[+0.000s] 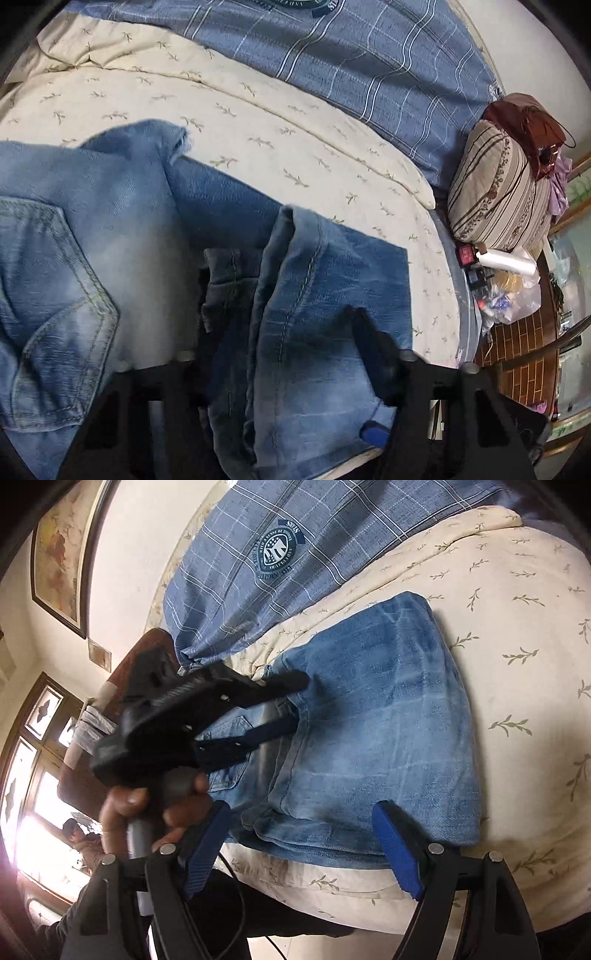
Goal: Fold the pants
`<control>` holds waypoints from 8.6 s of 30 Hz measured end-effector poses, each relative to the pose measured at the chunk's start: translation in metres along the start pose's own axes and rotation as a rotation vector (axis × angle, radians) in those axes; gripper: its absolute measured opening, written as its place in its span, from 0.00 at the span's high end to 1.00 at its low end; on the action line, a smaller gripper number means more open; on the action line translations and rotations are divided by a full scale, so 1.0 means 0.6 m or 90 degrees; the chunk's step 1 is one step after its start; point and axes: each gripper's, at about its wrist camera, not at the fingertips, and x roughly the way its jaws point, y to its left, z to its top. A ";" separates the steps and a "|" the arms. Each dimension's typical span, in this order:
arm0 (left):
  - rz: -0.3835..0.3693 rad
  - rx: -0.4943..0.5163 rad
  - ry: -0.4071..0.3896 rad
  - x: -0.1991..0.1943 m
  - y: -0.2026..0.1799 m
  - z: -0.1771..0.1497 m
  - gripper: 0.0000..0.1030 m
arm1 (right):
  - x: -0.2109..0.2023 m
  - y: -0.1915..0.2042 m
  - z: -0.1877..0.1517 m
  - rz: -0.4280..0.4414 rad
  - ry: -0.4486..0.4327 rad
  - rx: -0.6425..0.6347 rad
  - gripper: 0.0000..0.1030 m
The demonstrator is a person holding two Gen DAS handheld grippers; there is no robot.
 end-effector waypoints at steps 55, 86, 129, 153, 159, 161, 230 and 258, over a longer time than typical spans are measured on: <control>0.053 0.055 -0.136 -0.139 0.050 -0.114 0.58 | 0.110 0.011 0.187 0.041 0.042 0.098 0.21; 0.022 0.036 0.005 -0.009 -0.009 -0.013 0.85 | -0.085 -0.055 0.045 0.094 -0.080 0.068 0.21; 0.170 0.095 -0.034 -0.015 -0.009 -0.043 0.98 | -0.103 -0.052 0.068 0.030 -0.087 0.075 0.21; 0.160 0.111 -0.051 -0.034 0.005 -0.062 0.98 | -0.040 -0.047 0.166 -0.162 -0.012 0.003 0.39; 0.161 0.107 -0.052 -0.027 0.001 -0.056 0.98 | -0.034 -0.063 0.076 -0.130 0.062 0.031 0.39; 0.160 0.105 -0.052 -0.027 0.002 -0.055 0.98 | -0.014 -0.071 0.061 -0.127 0.090 0.032 0.76; 0.283 0.011 -0.300 -0.295 0.145 -0.107 0.34 | -0.107 0.169 0.027 -0.097 -0.164 -0.296 0.37; -0.277 -0.120 -0.152 -0.229 0.010 -0.158 0.29 | -0.143 0.327 -0.046 0.071 -0.221 -0.358 0.13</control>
